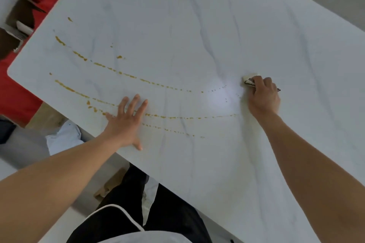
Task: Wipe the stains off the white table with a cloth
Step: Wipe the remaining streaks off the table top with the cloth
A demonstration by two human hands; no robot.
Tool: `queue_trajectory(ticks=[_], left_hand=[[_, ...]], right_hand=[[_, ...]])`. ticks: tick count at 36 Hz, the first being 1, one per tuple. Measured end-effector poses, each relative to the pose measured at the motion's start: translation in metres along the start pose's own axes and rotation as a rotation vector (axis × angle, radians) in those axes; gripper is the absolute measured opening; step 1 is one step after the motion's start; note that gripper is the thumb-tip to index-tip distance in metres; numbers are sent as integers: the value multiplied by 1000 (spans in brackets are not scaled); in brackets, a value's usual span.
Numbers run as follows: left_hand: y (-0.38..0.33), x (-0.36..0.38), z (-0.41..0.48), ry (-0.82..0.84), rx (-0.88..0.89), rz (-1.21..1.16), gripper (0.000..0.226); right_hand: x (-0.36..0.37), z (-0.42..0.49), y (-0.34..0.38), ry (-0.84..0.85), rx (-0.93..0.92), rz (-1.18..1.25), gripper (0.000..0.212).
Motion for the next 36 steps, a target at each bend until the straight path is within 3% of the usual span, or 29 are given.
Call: queue_trajectory(ticks=[6, 8, 12, 14, 18, 20, 21, 24, 26, 32, 34, 36], left_hand=[[1, 0, 1, -15, 9, -5, 167], [1, 0, 1, -10, 10, -5, 166], [0, 0, 2, -8, 8, -4, 166], [1, 1, 1, -10, 7, -4, 167], [0, 1, 1, -14, 8, -3, 167], [0, 1, 0, -9, 8, -5, 167], [0, 2, 0, -10, 8, -3, 166], [0, 2, 0, -18, 13, -2, 166], [0, 2, -1, -19, 13, 0, 165], [0, 2, -1, -22, 16, 15, 165], [0, 2, -1, -20, 14, 14, 165], [-1, 2, -1, -23, 14, 11, 165]], right_hand=[[17, -49, 2, -29, -365, -31, 21], [16, -41, 0, -65, -410, -41, 19], [13, -24, -5, -100, -23, 54, 32], [15, -32, 4, -109, -2, 62, 30], [25, -61, 18, -45, -492, -36, 17], [25, -61, 17, -2, -615, -60, 22], [23, -58, 17, -2, -576, -56, 23], [20, -48, 12, -70, -190, 25, 21], [21, -55, 15, -99, -110, 38, 21], [31, -87, 22, 26, -702, -41, 16], [27, -78, 20, 7, -580, -30, 18], [24, -69, 15, -46, -238, 19, 19]])
Point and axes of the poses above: each hand's wrist, its own z-axis towards the middle knuckle, its own x-axis out of the palm, y = z × x, the point moved 3 cm from there along z, towards the middle knuckle, and after that the axes turned 6 degrees about -y, right-handed, at the moved point
